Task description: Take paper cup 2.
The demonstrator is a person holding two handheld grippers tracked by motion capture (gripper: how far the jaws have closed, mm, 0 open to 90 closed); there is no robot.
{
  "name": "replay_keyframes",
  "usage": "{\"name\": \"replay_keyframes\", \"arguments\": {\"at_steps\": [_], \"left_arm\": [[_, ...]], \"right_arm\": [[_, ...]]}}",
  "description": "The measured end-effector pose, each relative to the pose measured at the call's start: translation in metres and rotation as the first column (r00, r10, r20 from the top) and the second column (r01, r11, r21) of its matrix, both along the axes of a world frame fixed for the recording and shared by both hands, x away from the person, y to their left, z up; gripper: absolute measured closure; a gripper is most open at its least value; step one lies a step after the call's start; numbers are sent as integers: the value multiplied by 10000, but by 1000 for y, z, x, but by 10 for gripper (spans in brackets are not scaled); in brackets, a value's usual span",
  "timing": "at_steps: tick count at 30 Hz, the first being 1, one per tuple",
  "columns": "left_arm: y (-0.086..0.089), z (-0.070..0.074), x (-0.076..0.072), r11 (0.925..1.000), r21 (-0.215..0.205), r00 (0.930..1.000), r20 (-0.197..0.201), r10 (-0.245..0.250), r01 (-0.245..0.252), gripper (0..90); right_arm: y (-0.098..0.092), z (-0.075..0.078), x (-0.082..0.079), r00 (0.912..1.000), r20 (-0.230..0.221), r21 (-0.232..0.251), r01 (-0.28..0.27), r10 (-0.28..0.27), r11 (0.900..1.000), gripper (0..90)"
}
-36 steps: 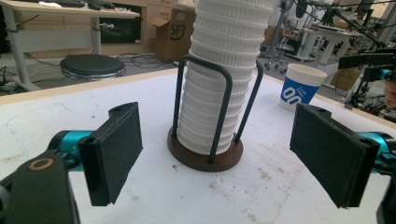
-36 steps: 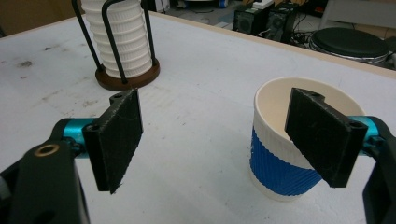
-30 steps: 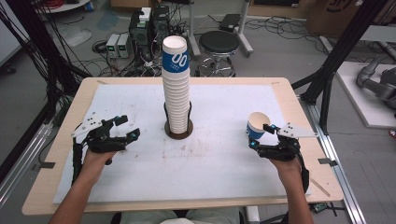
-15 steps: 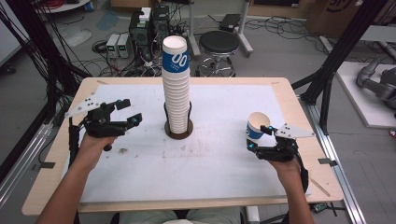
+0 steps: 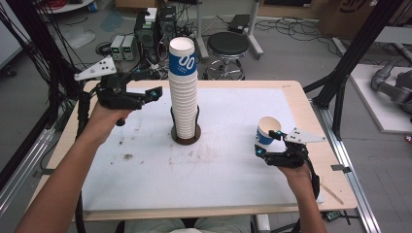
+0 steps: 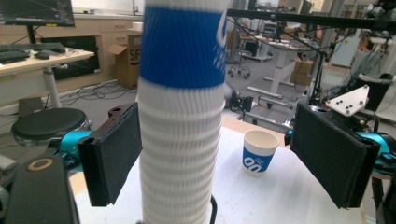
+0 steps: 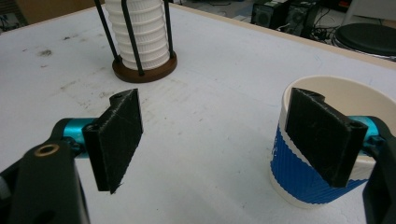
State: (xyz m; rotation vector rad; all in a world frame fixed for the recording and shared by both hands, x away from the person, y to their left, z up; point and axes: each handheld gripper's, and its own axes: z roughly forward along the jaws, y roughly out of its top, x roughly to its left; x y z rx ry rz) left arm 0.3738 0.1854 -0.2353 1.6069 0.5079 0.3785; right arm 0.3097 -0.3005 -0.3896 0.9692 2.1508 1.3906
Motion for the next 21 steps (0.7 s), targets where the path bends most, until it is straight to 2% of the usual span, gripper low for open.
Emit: {"name": "replay_keyframes", "arguments": {"at_steps": [5,7,14,21], "left_arm": [[-11,19,14,9999,-19,9999,19,106,-106,163],[-16,26,19,9999,128,10000,17,92,-92,163],[-25,42,34,9999,-134,9997,-241,-6,3,163],[-36,53,42,9997,190,9998,-182,123,-119,163]], "right_arm": [[-1,2,-2,10000,51,24,24,-24,10000,196],[-2,1,-2,10000,56,49,23,-24,10000,196],[-2,2,-3,10000,85,58,47,-47,10000,196],[-2,1,-3,10000,69,68,50,-50,10000,196]]}}
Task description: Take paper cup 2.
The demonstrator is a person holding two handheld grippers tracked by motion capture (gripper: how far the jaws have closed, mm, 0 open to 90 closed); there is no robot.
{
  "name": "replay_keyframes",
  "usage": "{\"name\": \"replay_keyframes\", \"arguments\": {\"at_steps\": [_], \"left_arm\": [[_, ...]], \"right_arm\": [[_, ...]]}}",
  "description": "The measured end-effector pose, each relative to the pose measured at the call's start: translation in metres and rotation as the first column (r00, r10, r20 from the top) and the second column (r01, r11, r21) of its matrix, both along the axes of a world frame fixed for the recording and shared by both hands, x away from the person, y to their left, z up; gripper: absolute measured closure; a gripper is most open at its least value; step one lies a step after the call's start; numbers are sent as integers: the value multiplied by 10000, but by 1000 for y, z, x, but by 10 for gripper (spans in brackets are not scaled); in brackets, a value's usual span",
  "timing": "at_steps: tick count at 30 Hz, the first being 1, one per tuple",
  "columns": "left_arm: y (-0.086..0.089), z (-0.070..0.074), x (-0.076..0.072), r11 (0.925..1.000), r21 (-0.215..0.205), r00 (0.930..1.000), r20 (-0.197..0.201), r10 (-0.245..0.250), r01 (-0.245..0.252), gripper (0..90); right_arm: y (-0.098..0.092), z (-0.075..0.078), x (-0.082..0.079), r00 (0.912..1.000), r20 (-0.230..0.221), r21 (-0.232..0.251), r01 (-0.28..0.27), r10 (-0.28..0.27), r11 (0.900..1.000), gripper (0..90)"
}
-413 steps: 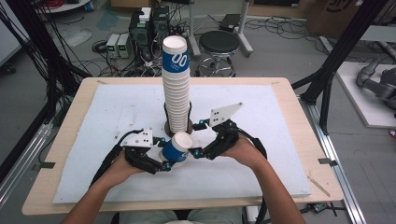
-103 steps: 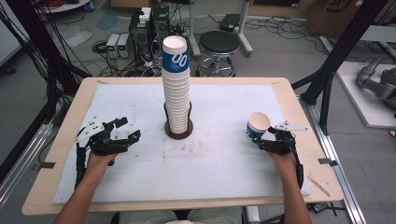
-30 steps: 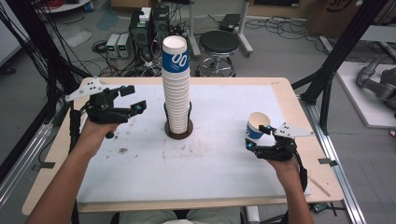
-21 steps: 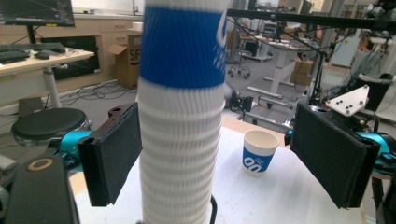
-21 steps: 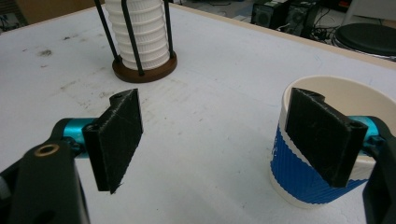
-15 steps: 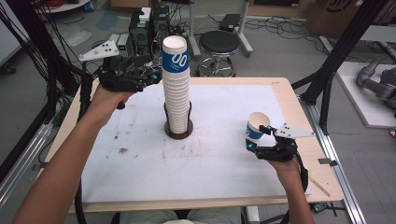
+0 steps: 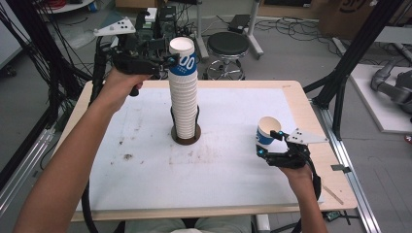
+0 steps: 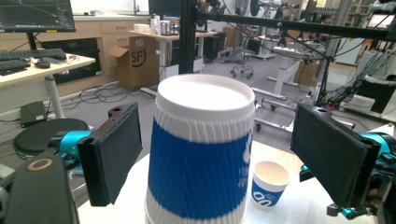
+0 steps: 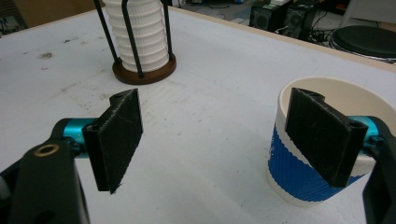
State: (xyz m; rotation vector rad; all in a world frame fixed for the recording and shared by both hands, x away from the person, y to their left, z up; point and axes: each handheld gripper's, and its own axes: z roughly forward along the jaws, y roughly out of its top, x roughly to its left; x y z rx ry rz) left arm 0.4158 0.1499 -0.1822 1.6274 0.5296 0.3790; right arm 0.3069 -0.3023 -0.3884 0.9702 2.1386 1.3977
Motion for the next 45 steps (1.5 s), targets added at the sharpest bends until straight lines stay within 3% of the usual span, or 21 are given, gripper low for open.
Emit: {"name": "replay_keyframes", "arguments": {"at_steps": [8,16,19,21,32,41,45], "left_arm": [[-14,8,9,9975,666,9997,-6,228,-228,163],[-23,3,15,9928,1151,9992,-165,355,-334,165],[-24,2,16,9927,1188,9996,-163,241,-220,217],[-25,2,16,9936,1123,9997,-178,135,-114,272],[-21,6,17,9936,1123,9998,-140,-108,123,292],[-13,25,10,9987,518,9999,102,23,-29,298],[-7,36,5,10000,29,9997,219,72,-72,299]], "right_arm": [[2,0,1,9999,-14,-46,-110,110,9999,196],[0,0,0,10000,-3,4,-74,74,10000,196],[-1,0,-1,10000,-4,18,-86,86,10000,196],[-1,0,-1,10000,-5,5,-80,80,10000,196],[-2,0,-1,10000,-22,60,-52,52,10000,196],[-1,0,-1,10000,-22,43,-89,89,10000,196],[-2,0,-1,10000,-14,69,-91,91,9999,196]]}}
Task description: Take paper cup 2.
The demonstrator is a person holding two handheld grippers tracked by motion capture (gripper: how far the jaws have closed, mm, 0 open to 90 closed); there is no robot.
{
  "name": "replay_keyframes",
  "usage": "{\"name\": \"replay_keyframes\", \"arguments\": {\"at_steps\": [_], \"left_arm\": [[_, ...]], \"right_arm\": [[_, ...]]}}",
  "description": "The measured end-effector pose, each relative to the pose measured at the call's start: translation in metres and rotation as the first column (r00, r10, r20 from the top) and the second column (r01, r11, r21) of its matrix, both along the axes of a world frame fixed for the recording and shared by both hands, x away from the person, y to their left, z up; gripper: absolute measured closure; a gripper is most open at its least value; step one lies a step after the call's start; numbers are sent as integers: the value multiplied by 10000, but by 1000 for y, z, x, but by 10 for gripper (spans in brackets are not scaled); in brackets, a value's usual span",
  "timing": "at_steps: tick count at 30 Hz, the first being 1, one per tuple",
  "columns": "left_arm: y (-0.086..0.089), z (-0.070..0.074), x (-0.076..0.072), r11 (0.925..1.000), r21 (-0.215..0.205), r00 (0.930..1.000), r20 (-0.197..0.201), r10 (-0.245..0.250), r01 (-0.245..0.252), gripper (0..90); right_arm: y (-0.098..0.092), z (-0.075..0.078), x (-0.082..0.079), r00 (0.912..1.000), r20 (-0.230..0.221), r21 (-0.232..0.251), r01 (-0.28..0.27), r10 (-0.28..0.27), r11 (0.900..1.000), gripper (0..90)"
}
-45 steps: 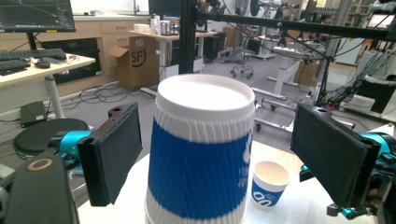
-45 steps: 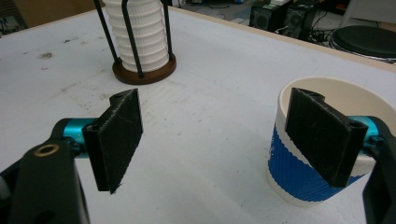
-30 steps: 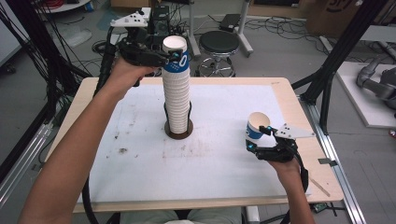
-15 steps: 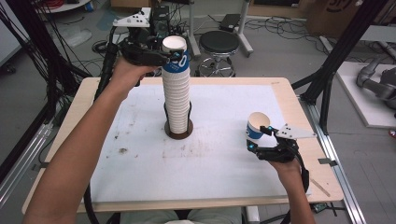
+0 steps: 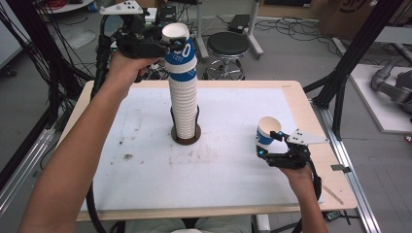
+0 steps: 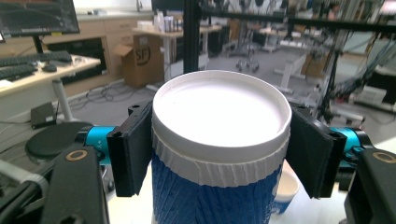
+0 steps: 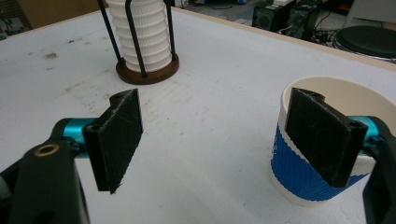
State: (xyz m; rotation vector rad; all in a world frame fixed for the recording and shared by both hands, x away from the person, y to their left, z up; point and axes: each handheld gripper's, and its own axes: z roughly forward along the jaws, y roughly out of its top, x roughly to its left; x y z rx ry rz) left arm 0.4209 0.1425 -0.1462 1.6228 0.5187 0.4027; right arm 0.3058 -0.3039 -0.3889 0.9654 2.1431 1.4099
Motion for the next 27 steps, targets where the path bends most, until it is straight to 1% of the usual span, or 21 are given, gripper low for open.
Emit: {"name": "replay_keyframes", "arguments": {"at_steps": [5,7,10,12,15,18,20,24,27], "left_arm": [[7,13,-6,9990,-440,9998,176,46,-38,299],[11,19,-10,9983,-577,9995,310,44,-26,299],[19,27,-14,9958,-910,9990,440,6,34,299],[24,32,-18,9953,-963,9983,574,88,-33,299],[33,36,-21,9941,-1079,9977,659,173,-101,299],[42,35,-25,9945,-1033,9973,691,230,-158,300],[48,32,-27,9947,-1015,9973,690,263,-192,300],[61,21,-33,9963,-821,9976,622,296,-244,300],[71,12,-37,9962,-818,9980,530,343,-299,300]], "right_arm": [[0,0,-1,10000,-28,9,-5,5,10000,197],[0,0,0,10000,-9,-3,-3,3,10000,196],[0,0,0,10000,-11,0,-6,6,10000,196],[0,0,0,10000,0,-3,2,-2,10000,196],[0,0,-1,10000,-31,-1,-10,10,10000,196],[1,0,-1,10000,-23,19,-30,30,10000,196],[1,0,-1,10000,2,14,-42,42,10000,196],[1,0,-1,10000,-29,19,-33,34,10000,196],[1,1,-1,10000,5,41,-46,46,10000,196]]}}
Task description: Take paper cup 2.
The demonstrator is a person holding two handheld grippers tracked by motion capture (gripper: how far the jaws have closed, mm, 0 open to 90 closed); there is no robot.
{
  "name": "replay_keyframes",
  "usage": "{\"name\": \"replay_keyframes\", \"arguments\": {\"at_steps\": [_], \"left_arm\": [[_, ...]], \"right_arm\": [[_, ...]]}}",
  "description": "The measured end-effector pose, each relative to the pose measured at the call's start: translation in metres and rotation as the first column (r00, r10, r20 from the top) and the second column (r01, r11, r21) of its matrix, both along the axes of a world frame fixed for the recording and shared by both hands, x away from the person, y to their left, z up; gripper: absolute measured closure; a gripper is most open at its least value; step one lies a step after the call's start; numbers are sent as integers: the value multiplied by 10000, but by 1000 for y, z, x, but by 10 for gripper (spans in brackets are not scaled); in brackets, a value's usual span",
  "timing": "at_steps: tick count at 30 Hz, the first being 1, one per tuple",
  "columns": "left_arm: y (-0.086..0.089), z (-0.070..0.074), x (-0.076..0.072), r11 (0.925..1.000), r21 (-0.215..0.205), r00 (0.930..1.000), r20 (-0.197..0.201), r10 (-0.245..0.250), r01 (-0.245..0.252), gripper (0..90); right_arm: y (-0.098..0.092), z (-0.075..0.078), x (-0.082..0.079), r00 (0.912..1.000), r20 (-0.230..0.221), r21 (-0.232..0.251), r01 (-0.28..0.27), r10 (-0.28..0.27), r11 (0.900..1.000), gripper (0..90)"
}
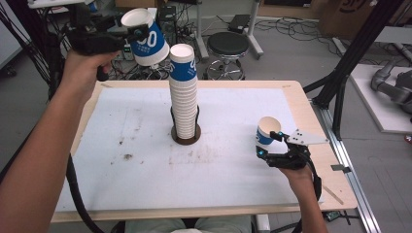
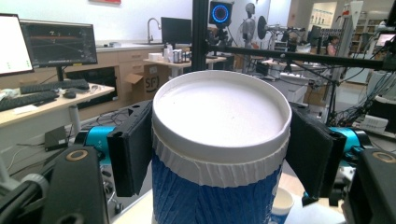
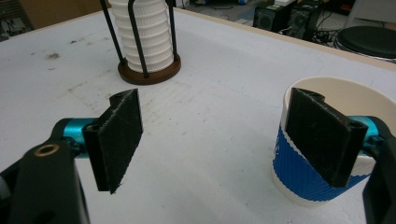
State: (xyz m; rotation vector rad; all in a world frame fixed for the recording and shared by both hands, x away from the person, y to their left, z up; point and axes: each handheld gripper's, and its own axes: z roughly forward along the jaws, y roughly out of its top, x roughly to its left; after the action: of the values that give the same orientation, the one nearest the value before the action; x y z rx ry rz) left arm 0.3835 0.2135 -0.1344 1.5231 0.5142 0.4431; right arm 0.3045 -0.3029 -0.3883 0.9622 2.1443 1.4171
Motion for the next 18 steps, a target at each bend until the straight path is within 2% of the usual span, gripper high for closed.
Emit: {"name": "replay_keyframes", "arguments": {"at_steps": [4,8,14,18], "left_arm": [[11,-14,-5,10000,-23,10000,-54,-42,42,300],[18,-30,-9,9996,206,9997,-173,-180,184,300],[19,-59,-17,9960,716,9984,-227,-511,526,299],[16,-78,-22,9941,754,9968,-197,-769,782,299]], "right_arm": [[2,0,0,10000,33,-17,-53,53,10000,196],[4,0,1,9999,28,7,-102,102,9999,196],[6,-1,1,9999,43,21,-157,157,9999,196],[6,0,1,9998,107,47,-165,164,9999,196]]}}
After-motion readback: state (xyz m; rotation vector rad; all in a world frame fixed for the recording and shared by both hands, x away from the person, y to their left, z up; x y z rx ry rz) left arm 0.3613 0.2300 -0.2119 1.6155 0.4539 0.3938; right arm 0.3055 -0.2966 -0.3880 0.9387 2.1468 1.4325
